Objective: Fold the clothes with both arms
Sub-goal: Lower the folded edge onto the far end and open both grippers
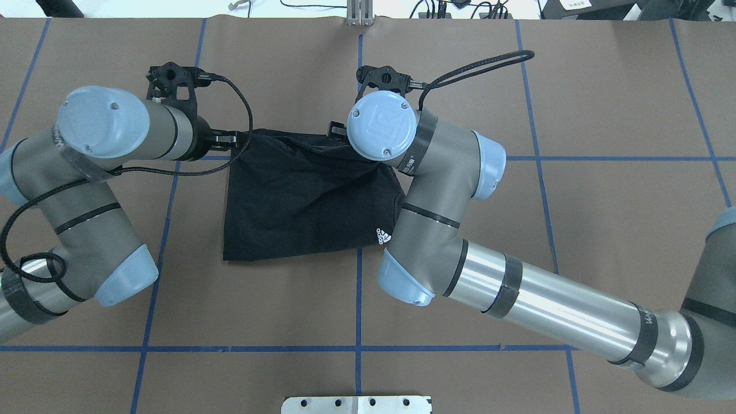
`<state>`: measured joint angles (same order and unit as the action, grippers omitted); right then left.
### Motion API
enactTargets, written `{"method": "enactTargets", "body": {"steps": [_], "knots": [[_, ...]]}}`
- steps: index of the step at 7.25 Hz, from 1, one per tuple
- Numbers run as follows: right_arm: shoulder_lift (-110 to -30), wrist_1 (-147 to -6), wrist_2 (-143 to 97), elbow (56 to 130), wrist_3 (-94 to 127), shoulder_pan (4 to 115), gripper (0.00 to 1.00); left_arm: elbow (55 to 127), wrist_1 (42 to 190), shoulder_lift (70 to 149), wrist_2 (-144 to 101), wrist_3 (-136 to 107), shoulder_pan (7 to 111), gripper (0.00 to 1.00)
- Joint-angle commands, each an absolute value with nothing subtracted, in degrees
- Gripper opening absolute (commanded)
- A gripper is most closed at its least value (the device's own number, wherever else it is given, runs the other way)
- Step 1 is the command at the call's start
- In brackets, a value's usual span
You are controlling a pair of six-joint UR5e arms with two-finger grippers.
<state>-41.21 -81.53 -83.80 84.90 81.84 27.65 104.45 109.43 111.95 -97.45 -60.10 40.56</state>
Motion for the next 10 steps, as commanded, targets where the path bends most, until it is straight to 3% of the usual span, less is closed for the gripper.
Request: {"method": "enactTargets", "body": {"steps": [1,2,3,4,6,10], "knots": [[-41.05,-81.65,-74.91,83.77,83.23,20.5,0.78,105.29,109.42,111.18,-97.65,-59.59,40.61,1.0],[-41.04,-81.39,-74.45,81.24,83.06,20.48,0.43,105.55,109.42,111.18,-97.65,-59.59,40.61,1.0],[-40.96,-81.21,-72.7,79.73,82.71,20.74,0.02,105.73,109.42,111.18,-97.65,-59.76,40.61,1.0],[-40.61,-81.12,-70.77,78.67,82.44,21.53,0.0,105.99,109.42,111.09,-97.65,-59.94,40.61,1.0],[-33.96,-71.78,-65.58,65.28,82.27,25.29,0.0,106.87,109.25,110.66,-97.65,-60.03,40.61,1.0],[-32.88,-70.84,-55.45,61.08,82.97,28.99,0.0,107.31,109.16,110.65,-97.73,-60.29,40.61,1.0]]}}
